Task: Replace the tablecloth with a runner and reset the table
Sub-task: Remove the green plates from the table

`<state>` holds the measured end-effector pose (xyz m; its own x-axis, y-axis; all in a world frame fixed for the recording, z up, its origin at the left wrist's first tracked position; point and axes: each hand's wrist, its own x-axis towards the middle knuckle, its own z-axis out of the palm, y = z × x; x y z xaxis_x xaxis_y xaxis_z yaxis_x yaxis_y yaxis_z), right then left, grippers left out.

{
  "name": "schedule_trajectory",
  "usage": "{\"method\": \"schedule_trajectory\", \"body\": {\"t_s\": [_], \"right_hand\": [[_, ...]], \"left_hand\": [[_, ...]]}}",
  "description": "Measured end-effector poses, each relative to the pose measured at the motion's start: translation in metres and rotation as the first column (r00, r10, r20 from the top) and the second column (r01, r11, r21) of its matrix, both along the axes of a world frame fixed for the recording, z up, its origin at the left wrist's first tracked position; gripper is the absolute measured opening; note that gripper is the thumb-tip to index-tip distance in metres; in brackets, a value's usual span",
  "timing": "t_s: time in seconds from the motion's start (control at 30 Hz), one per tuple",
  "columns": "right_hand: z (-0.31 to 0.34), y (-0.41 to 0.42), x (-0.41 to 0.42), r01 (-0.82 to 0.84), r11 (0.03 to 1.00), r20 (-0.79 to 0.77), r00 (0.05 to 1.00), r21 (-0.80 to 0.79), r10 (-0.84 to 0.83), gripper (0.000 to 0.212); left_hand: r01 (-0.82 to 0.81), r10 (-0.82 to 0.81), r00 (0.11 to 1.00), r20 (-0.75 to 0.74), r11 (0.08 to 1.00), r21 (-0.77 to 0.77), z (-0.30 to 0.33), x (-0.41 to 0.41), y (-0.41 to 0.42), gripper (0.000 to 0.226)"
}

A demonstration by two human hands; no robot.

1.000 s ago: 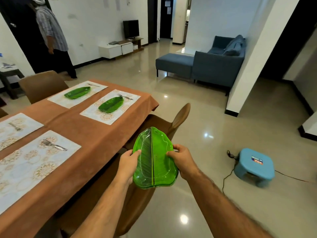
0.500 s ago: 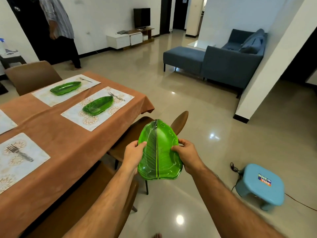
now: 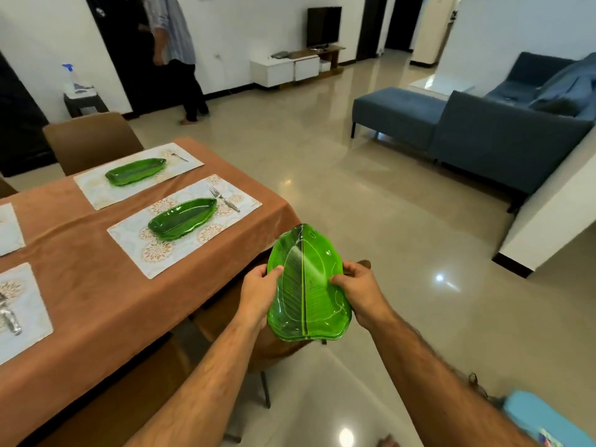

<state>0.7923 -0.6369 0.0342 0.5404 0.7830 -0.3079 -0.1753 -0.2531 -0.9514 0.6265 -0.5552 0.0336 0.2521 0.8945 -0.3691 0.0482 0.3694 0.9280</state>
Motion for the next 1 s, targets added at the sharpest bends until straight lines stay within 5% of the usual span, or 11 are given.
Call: {"method": "schedule_trajectory", "body": {"t_s": [0.43, 1.0], "right_hand": [[-0.001, 0.133, 0.209, -0.389, 0.920, 0.051, 0.919, -0.041, 0.391, 0.026], [-0.013, 0.358, 0.286, -0.690, 0.719, -0.039, 0.724, -0.084, 0.689, 0.019]], "left_hand": [[-0.371, 0.372, 0.928, 0.016, 0.928, -0.035, -0.016, 0.190, 0.063, 0.020], [-0.673, 0.673, 0.737, -0.064, 0.739, 0.010, -0.020, 0.271, 0.230, 0.017]]}}
